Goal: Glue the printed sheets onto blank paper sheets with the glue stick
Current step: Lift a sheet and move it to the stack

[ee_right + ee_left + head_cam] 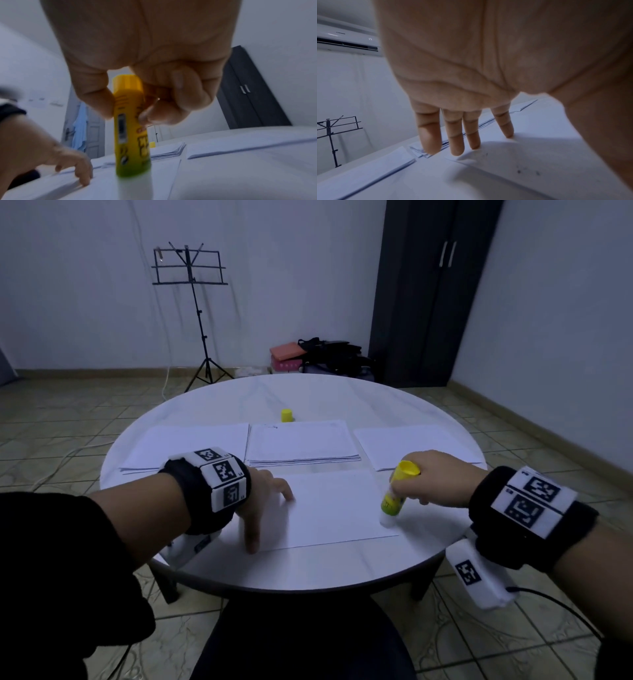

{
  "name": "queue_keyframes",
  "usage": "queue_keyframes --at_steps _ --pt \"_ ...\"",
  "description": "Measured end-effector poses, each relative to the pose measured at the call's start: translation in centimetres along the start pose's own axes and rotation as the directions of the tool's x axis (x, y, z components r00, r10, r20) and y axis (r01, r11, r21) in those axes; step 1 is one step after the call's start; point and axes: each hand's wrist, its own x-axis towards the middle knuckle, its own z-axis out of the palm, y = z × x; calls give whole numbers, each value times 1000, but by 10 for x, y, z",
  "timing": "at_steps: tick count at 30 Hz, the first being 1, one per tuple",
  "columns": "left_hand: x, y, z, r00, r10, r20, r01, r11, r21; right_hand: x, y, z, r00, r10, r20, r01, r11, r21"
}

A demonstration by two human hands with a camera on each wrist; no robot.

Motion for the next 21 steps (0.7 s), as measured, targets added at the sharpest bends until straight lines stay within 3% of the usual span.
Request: queue_keyframes --at_steps 3,6,12,15,21 --pt "0 0 -1 1000 -18 16 19 999 -30 3 16 -4 991 55 -122 -30 979 199" --pt "1 1 -2 999 -32 16 33 997 -73 14 34 -4 978 152 -140 -106 950 292" --pt "10 2 -1 996 -60 -68 48 986 -162 27 42 -2 988 139 -68 -122 969 216" --pt "15 4 -5 995 -76 -68 63 983 -172 34 43 -4 990 132 -48 -113 951 286" --pt "30 13 -28 996 -47 -71 33 983 -181 53 54 -5 999 46 6 -47 983 179"
